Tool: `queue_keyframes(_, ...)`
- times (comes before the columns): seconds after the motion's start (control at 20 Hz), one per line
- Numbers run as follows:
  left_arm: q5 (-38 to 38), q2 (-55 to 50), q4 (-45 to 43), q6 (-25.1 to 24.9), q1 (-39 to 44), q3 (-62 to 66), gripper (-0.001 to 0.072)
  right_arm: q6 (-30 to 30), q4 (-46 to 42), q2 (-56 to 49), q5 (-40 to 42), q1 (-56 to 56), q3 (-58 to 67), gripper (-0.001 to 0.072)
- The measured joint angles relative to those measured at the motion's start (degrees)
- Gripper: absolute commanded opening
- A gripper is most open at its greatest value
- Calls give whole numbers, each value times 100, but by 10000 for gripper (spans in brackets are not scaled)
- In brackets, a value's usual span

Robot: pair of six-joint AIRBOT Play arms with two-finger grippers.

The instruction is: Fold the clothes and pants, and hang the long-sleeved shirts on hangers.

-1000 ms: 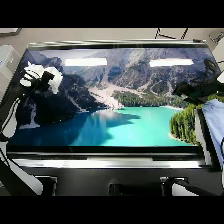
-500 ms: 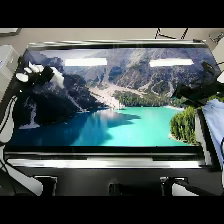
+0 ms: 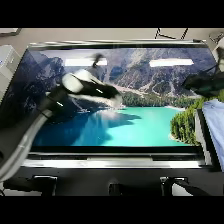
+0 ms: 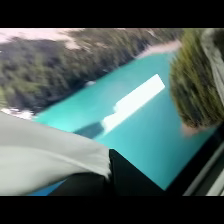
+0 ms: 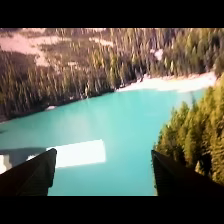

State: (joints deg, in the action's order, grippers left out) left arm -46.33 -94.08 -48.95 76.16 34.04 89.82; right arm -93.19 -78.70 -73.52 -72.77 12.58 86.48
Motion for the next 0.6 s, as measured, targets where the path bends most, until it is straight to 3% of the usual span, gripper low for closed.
queue_keyframes(0.05, 236, -125, -4, 157, 459, -42, 217, 0, -35, 107, 116, 0, 52, 671)
queue_keyframes(0.1, 455, -245, -7, 337, 817, -66, 539, 2, -63, 216, 219, 0, 92, 671)
queue_keyframes(0.15, 634, -363, -4, 533, 1117, -79, 714, 2, -85, 306, 273, 0, 122, 671)
queue_keyframes(0.35, 282, -494, -221, 999, 1095, 42, 713, 2, -127, 420, -129, 0, 144, 672)
queue_keyframes(0.6, -1259, -313, -1191, 1174, -981, 306, 712, 190, 188, 407, -1025, 0, -824, 694)
